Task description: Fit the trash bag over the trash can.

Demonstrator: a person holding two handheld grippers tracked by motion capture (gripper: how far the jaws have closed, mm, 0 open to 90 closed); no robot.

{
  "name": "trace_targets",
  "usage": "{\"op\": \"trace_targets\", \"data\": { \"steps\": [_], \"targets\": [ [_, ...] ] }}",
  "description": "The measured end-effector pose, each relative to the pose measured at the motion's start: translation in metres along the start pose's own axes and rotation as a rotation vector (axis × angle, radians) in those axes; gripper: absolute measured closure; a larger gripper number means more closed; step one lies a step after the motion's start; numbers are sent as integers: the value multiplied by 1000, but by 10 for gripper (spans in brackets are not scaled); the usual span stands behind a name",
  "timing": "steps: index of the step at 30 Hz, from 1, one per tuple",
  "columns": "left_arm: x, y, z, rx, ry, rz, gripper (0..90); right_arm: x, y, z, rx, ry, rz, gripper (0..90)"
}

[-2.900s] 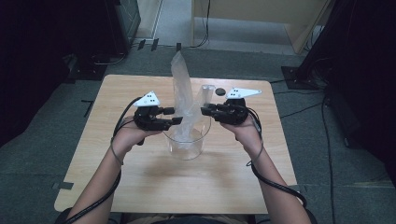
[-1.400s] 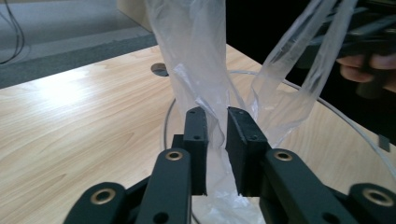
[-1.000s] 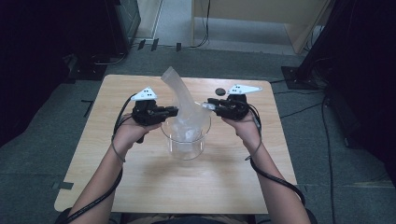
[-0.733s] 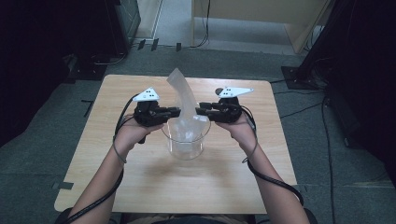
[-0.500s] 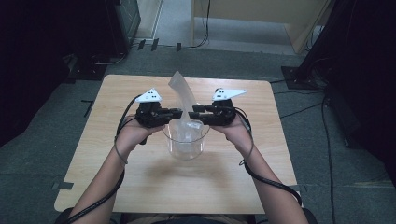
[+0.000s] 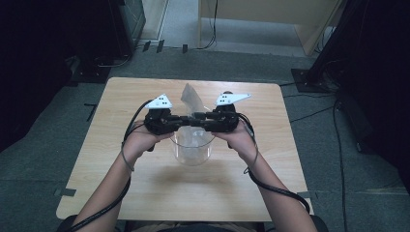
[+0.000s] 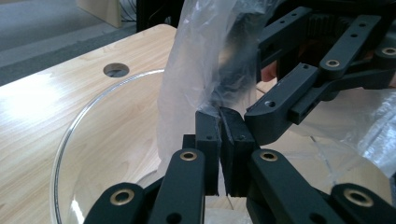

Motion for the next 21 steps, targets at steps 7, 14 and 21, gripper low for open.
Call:
{"op": "trace_targets", "data": {
  "steps": [7, 14, 21],
  "targets": [
    [-1, -3, 0, -8, 5, 2, 888, -2, -4, -4, -33, 7, 22, 855],
    [-1, -7, 4, 2, -6, 4, 894, -4, -10, -10, -63, 23, 26, 888],
    [-2, -15, 11, 20, -30, -5, 896, -4, -17, -16, -93, 43, 27, 900]
  ]
}}
Point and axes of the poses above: each handheld gripper's, and its own axes: y roughly forward along the jaws, x roughly out of its top, z roughly to its left, the point moved 7 cm from there along y, roughly forward along the jaws, and after that the axes turned 6 degrees about z, right-handed, at the moved point
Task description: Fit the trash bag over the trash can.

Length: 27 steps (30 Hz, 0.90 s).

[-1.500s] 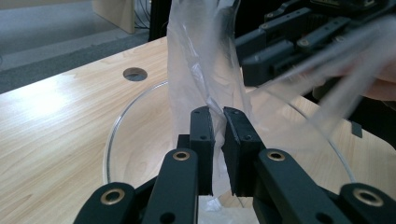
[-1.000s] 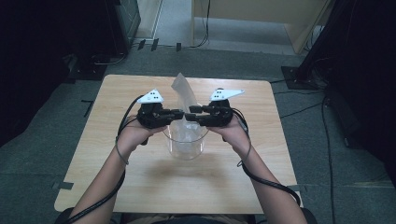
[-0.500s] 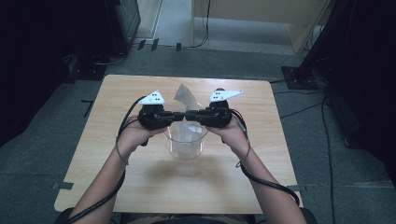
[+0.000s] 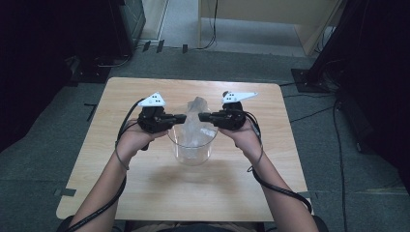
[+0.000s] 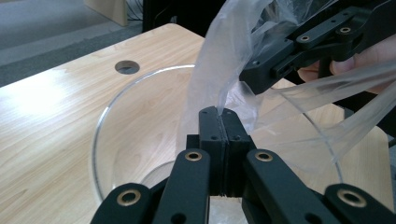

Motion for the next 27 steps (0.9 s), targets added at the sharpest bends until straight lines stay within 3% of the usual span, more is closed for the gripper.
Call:
{"op": "trace_targets", "data": {
  "steps": [10, 27],
  "targets": [
    [-1, -7, 6, 15, -15, -5, 896, 1, -11, -7, -34, 23, -4, 900],
    [-10, -32, 27, 53, -69, -9, 899, -4, -44, -29, -106, 65, 37, 900]
  ]
}}
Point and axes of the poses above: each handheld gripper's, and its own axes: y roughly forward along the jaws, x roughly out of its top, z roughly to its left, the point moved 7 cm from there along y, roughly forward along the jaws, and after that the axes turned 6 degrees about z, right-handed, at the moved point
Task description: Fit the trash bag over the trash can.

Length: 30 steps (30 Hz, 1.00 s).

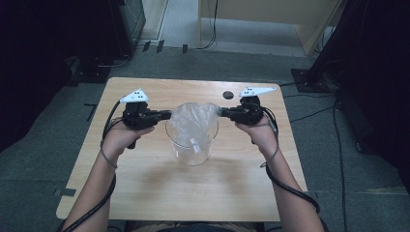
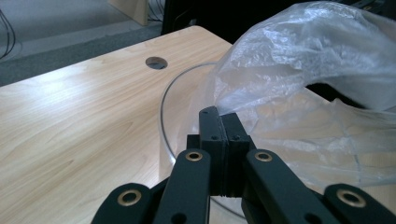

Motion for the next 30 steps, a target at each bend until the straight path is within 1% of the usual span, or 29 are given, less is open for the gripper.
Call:
{"op": "trace_targets", "data": {
  "steps": [4, 7, 10, 11, 13, 15, 16, 17, 18, 19, 20, 21, 22, 23, 24, 26, 27, 29, 30],
  "targets": [
    [-5, -4, 5, 11, -14, 18, 899, -1, -7, -4, -12, 3, 8, 900],
    [-7, -8, 9, 17, -25, 16, 899, -2, -12, -7, -13, 9, 22, 900],
    [-11, -13, 14, 31, -35, 21, 899, -5, -16, -12, -47, 3, 43, 900],
    [-12, -15, 15, 36, -39, 25, 899, -6, -18, -14, -60, 8, 52, 900],
    [-16, -17, 19, 47, -41, 38, 899, -8, -21, -18, -72, 16, 65, 900],
    [-18, -17, 20, 43, -50, 36, 899, -10, -25, -22, -89, 23, 83, 900],
    [-19, -17, 20, 39, -46, 34, 899, -11, -27, -23, -99, 28, 92, 900],
    [-19, -17, 20, 33, -45, 30, 898, -11, -29, -24, -100, 29, 93, 900],
    [-18, -16, 19, 28, -38, 26, 896, -11, -30, -24, -91, 30, 85, 889],
    [-17, -16, 18, 27, -28, 11, 864, -10, -30, -22, -77, 22, 73, 844],
    [-16, -16, 17, 15, -30, 2, 821, -9, -30, -21, -63, 7, 57, 803],
    [-15, -16, 16, 5, -24, -5, 797, -7, -30, -19, -51, 0, 47, 770],
    [-14, -16, 14, 3, -13, -14, 773, -6, -29, -17, -43, -12, 37, 720],
    [-13, -16, 13, 1, -5, -21, 740, -5, -29, -16, -46, -34, 26, 683],
    [-12, -16, 12, -4, -2, -28, 719, -4, -28, -15, -46, -46, 22, 675],
    [-10, -17, 11, -2, 15, -48, 660, -3, -27, -13, -41, -66, 15, 605],
    [-8, -18, 10, -6, 17, -55, 643, -2, -27, -12, -44, -75, 9, 596],
    [-5, -19, 8, -6, 31, -75, 601, 0, -26, -11, -45, -80, -4, 552],
    [-3, -20, 6, -8, 35, -82, 598, 1, -27, -11, -49, -84, -16, 550]
  ]
}}
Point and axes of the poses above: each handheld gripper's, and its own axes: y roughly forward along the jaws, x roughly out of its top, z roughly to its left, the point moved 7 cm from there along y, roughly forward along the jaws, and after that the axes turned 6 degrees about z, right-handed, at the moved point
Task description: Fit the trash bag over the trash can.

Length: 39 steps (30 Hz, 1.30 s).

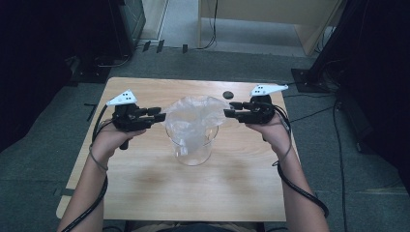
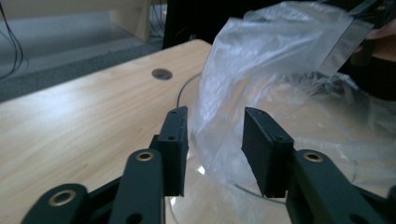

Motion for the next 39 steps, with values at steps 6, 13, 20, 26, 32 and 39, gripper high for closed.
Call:
{"op": "trace_targets", "data": {
  "steps": [6, 13, 20, 26, 32, 39],
  "targets": [
    [7, 1, 0, 12, 26, -26, 549, 6, 0, 2, -13, -16, -50, 538],
    [17, 10, -1, 13, 55, -34, 549, 13, 5, 3, -37, -42, -77, 548],
    [24, 22, 1, 29, 82, -10, 532, 17, 12, 2, -39, -49, -75, 594],
    [24, 28, 6, 12, 81, 3, 525, 17, 18, 0, -34, -30, -63, 663],
    [25, 31, 5, 1, 103, 18, 497, 20, 26, 0, -19, -13, -57, 716],
    [19, 38, 11, 29, 98, 53, 519, 23, 39, 4, -2, -21, -44, 770]
  ]
}}
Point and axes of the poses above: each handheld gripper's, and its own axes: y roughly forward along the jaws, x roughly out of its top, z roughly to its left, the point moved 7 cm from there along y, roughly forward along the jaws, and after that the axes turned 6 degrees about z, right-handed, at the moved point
